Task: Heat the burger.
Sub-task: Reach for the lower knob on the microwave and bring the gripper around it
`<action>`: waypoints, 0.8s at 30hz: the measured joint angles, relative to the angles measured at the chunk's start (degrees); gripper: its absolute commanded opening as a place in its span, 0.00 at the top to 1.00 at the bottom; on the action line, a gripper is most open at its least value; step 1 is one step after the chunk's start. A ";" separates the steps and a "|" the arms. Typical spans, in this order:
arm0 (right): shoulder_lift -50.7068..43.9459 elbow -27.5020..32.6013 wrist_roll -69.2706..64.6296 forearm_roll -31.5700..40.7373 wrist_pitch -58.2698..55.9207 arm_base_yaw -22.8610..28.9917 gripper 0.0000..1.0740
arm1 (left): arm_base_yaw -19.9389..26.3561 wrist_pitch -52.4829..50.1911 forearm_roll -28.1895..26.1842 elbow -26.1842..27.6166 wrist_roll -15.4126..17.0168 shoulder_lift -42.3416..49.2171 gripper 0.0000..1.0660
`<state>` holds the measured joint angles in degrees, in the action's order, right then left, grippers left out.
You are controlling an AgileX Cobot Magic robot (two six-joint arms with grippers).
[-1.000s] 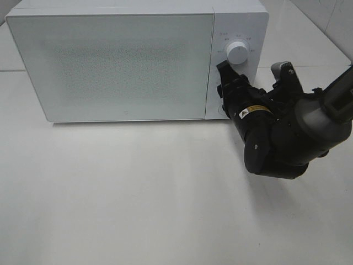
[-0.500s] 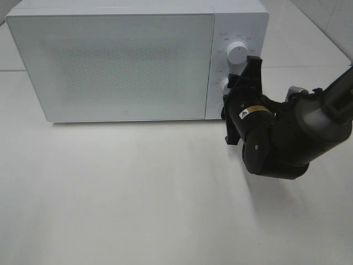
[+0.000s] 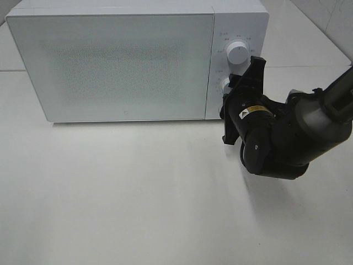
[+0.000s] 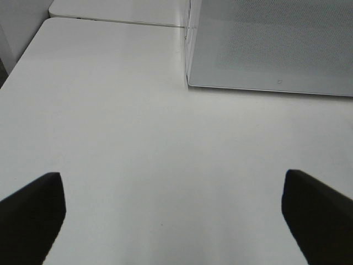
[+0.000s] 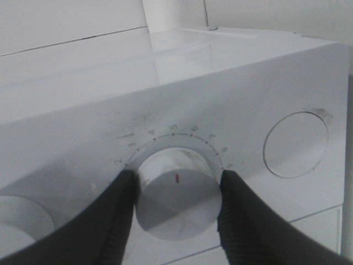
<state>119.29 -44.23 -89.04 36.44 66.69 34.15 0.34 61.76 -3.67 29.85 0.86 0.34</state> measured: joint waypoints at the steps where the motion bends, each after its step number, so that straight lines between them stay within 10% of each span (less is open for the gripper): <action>1: 0.00 0.00 0.00 0.00 0.00 0.00 0.99 | 0.00 0.00 0.00 0.00 0.00 0.00 0.06; 24: 0.00 -0.40 9.97 3.72 -0.06 0.40 0.61 | 0.00 0.00 0.00 0.00 0.00 0.00 0.06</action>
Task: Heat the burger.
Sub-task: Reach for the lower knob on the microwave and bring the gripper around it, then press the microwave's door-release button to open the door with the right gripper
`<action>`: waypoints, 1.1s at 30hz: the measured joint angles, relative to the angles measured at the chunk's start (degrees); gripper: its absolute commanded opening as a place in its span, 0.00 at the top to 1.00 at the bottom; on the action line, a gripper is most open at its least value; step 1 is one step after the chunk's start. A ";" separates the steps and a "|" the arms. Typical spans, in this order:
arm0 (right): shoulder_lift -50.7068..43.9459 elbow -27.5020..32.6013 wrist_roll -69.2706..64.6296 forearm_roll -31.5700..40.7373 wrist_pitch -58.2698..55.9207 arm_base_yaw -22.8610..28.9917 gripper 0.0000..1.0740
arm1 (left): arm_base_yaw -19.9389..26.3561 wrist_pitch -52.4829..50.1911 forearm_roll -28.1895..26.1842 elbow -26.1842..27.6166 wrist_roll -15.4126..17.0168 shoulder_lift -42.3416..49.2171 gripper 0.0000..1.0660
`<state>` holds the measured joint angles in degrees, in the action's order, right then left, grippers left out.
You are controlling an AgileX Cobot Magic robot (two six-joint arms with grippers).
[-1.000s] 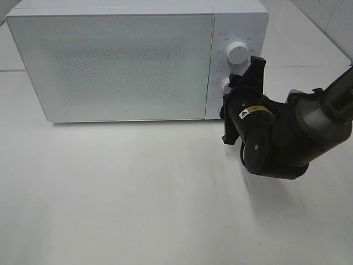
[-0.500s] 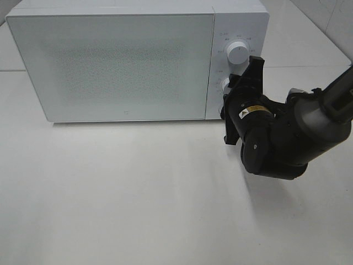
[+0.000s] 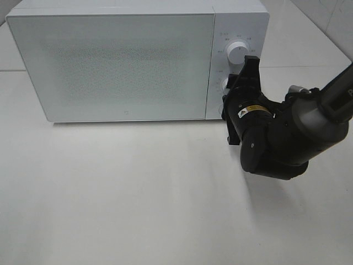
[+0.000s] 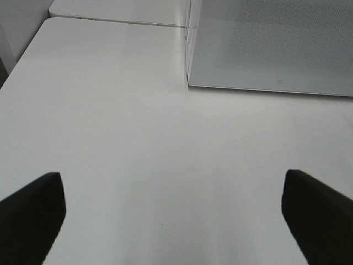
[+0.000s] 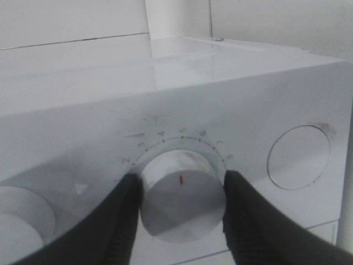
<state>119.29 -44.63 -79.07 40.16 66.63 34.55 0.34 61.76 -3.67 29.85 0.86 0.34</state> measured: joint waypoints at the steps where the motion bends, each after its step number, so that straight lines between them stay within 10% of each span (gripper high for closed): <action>1: 0.00 -0.06 0.40 0.00 0.00 0.06 0.56 | 0.00 0.00 0.00 0.00 0.00 0.00 0.06; 7: -0.06 -0.52 1.20 -3.15 0.52 0.97 0.27 | 0.00 0.00 0.00 0.00 0.00 0.00 0.06; 22: -5.10 3.55 5.16 -9.57 0.40 0.57 0.29 | 0.00 0.00 0.00 0.00 0.00 0.00 0.06; 33: -16.79 6.76 25.04 -17.42 -27.62 0.46 0.29 | 0.00 0.00 0.00 0.00 0.00 0.00 0.06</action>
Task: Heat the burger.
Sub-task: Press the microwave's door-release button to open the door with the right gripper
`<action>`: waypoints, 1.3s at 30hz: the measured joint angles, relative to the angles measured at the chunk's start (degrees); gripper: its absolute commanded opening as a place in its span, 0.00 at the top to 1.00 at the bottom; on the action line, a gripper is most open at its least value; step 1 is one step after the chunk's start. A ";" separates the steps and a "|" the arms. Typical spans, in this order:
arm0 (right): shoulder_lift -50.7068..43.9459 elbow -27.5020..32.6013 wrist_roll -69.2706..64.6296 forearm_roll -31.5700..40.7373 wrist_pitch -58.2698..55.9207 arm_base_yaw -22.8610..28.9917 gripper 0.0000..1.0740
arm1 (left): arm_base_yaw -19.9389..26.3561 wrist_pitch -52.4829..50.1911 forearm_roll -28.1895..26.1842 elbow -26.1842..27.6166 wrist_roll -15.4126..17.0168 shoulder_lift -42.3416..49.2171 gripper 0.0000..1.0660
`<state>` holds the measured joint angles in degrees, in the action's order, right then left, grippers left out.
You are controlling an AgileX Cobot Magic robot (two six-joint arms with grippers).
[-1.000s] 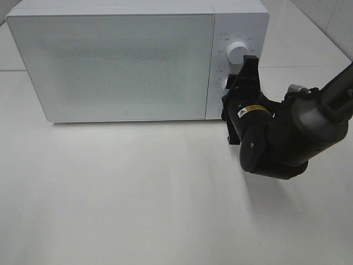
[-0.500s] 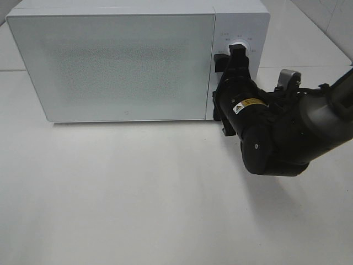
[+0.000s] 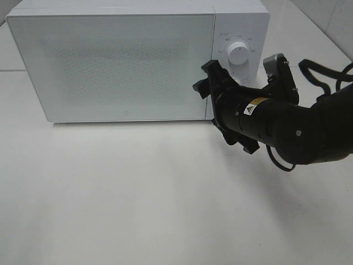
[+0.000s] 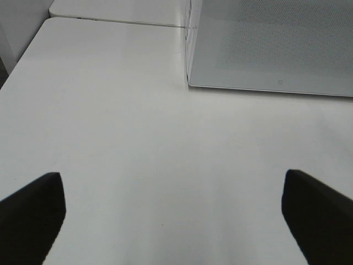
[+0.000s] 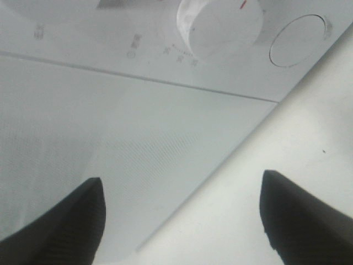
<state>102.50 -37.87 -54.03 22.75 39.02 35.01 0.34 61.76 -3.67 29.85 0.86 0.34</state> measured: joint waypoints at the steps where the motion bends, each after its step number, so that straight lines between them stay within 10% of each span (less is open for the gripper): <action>1: -2.12 0.06 5.96 -0.29 -5.10 0.00 0.29 | 0.00 0.00 0.00 0.00 0.00 0.00 0.06; 18: -20.80 0.11 49.96 -1.72 -34.89 -0.06 0.29 | 0.00 0.00 0.00 0.00 0.00 0.00 0.06; 39: -42.00 0.11 49.10 -11.17 -71.96 -0.06 0.29 | 0.00 0.00 0.00 0.00 0.00 0.00 0.06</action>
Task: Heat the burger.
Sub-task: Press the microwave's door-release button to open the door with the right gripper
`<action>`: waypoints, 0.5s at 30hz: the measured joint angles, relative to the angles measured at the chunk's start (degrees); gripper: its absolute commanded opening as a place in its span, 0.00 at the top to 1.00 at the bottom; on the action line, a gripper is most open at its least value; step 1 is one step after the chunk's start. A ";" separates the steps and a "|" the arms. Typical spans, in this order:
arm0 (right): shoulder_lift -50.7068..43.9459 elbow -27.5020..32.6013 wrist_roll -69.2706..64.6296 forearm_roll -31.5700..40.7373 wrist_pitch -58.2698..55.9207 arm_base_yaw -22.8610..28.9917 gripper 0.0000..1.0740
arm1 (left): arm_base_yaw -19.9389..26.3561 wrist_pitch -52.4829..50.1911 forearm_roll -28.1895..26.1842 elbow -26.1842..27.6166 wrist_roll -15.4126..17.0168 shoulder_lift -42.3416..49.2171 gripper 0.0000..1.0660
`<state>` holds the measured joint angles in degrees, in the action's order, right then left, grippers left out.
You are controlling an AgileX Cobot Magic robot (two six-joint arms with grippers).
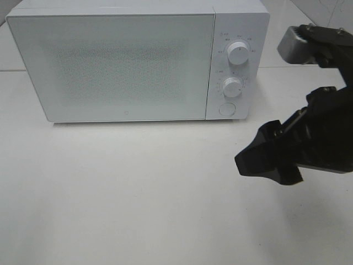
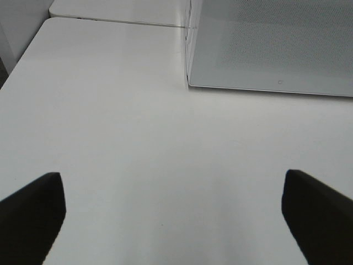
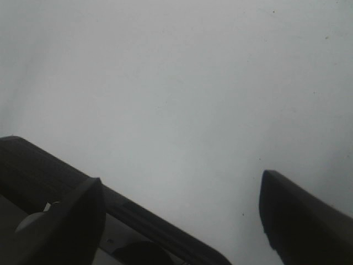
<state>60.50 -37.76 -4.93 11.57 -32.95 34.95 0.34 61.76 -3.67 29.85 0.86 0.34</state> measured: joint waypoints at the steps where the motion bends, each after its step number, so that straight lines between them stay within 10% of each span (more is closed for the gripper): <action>1: -2.01 0.00 -0.29 -0.06 -2.12 0.00 0.29 | 0.00 0.00 0.00 0.00 0.00 0.00 0.06; 15: -21.54 0.00 -1.32 -2.75 -17.25 -6.99 0.29 | 0.00 0.00 0.00 0.00 0.00 0.00 0.06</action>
<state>38.96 -37.76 -6.25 8.82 -50.19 27.96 0.34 61.76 -3.67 29.85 0.86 0.34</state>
